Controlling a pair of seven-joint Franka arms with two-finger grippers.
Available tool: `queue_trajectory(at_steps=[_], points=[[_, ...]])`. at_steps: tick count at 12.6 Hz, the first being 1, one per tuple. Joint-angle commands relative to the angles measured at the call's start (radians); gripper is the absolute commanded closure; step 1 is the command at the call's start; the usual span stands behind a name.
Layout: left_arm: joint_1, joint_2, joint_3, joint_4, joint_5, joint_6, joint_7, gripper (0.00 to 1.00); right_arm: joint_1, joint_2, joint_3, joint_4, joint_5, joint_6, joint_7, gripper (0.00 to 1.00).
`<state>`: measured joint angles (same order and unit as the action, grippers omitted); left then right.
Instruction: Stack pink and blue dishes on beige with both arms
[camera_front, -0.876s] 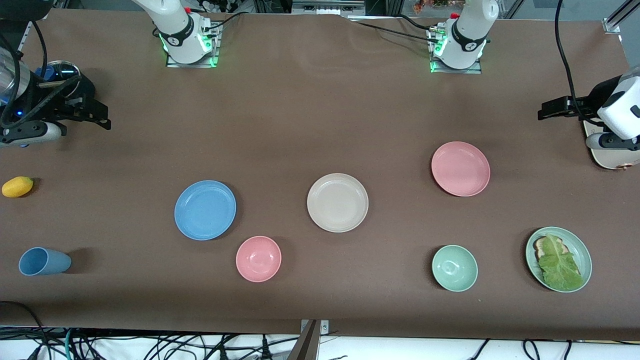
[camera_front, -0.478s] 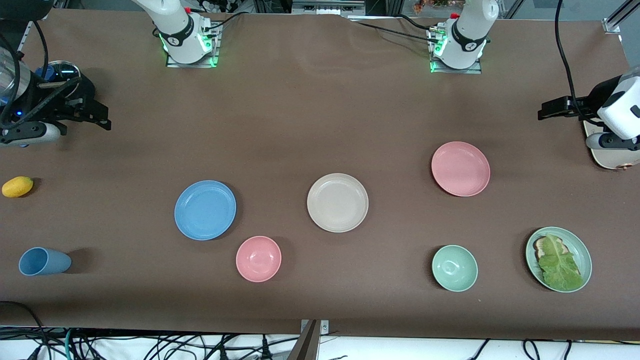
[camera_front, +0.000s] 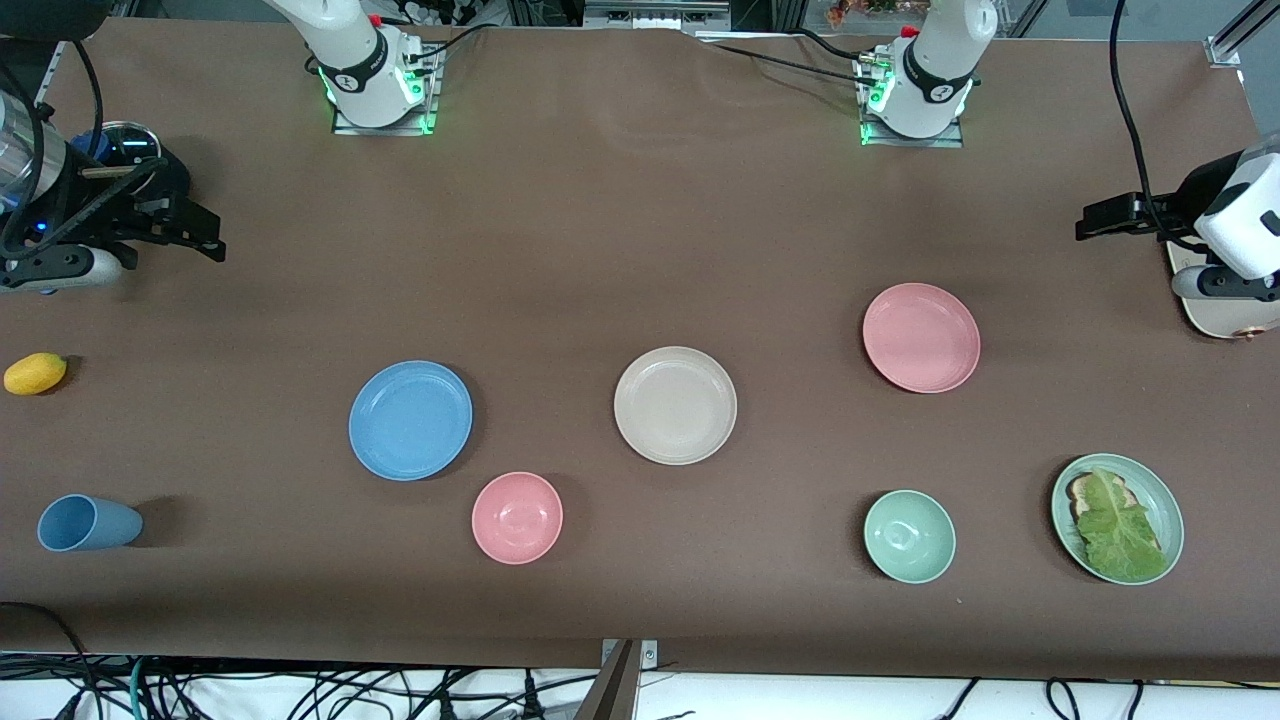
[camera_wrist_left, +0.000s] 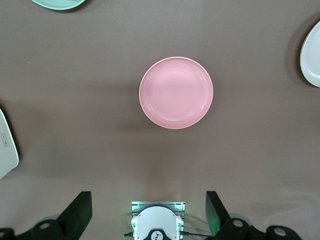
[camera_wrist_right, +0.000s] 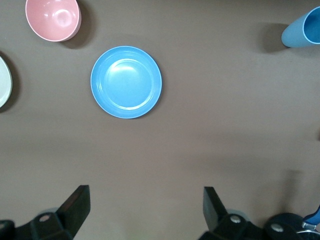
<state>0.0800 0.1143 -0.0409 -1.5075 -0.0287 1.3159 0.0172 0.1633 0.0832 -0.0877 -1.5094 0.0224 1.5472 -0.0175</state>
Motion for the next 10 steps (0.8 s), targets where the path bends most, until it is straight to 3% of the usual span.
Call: queue_trajectory(at_steps=[1,10], points=[[0.009,0.018,-0.002,0.038,-0.019,-0.026,0.015,0.00,0.002,-0.003,0.006,0.012,-0.002,-0.013,0.019,0.00],[0.009,0.021,-0.002,0.038,-0.020,-0.026,0.015,0.00,-0.004,0.000,0.000,0.012,-0.004,-0.015,0.016,0.00]])
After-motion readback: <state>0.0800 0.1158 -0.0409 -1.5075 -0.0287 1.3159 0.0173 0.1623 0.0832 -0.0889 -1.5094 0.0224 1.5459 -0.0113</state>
